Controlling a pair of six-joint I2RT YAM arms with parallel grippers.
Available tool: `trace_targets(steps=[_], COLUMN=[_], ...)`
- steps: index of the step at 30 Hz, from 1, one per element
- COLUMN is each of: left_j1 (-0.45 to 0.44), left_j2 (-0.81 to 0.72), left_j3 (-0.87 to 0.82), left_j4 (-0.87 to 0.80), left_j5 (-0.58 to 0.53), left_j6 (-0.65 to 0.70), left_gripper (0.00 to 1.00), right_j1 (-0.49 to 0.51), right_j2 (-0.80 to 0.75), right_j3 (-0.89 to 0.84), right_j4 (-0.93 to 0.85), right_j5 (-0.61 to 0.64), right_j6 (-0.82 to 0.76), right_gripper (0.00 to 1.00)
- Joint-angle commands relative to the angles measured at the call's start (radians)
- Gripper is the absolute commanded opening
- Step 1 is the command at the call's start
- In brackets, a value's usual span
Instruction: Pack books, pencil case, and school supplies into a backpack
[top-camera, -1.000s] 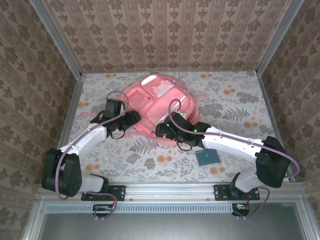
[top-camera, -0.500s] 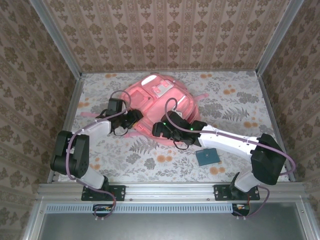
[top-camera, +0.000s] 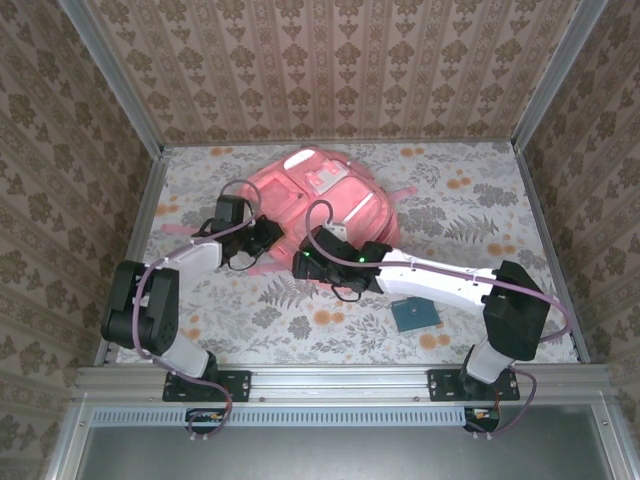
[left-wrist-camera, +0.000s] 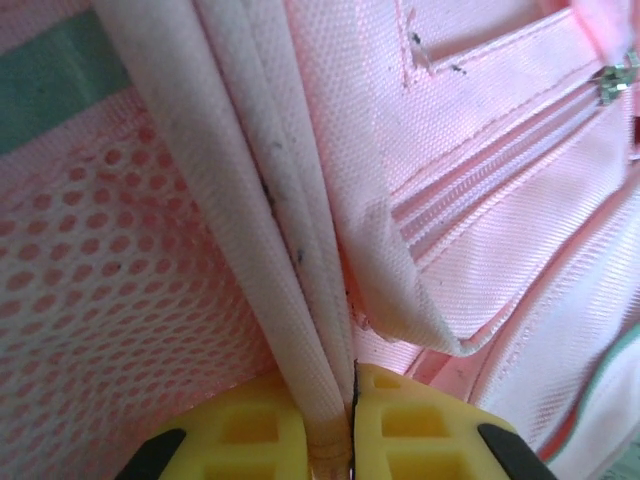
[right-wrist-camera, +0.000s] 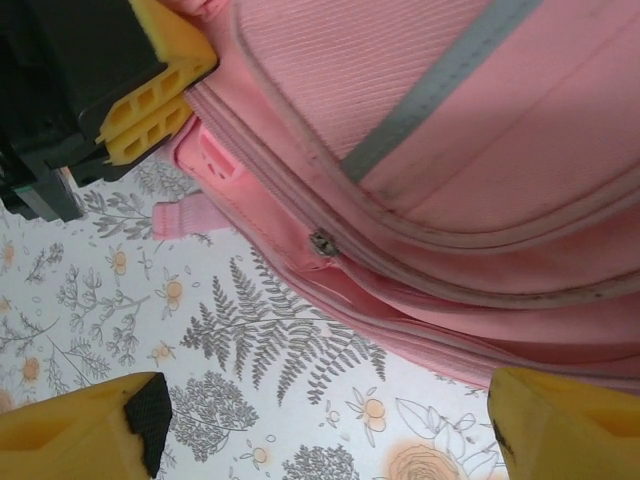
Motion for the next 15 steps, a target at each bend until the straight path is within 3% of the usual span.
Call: trace_targets(steps=[1,15], left_j1=[0.002,-0.005], left_j2=[-0.088,-0.17], left_j3=[0.001,0.016], left_j4=[0.02,0.002], left_j5=[0.028,0.073], left_j6=[0.016,-0.025], left_gripper=[0.08,0.04], right_j1=[0.031,0.042], right_j2=[0.041,0.181], right_j3=[0.062,0.157], right_j4=[-0.074,-0.043], right_j5=[0.108,0.107], right_j6=[0.019,0.221], right_gripper=[0.76,0.35])
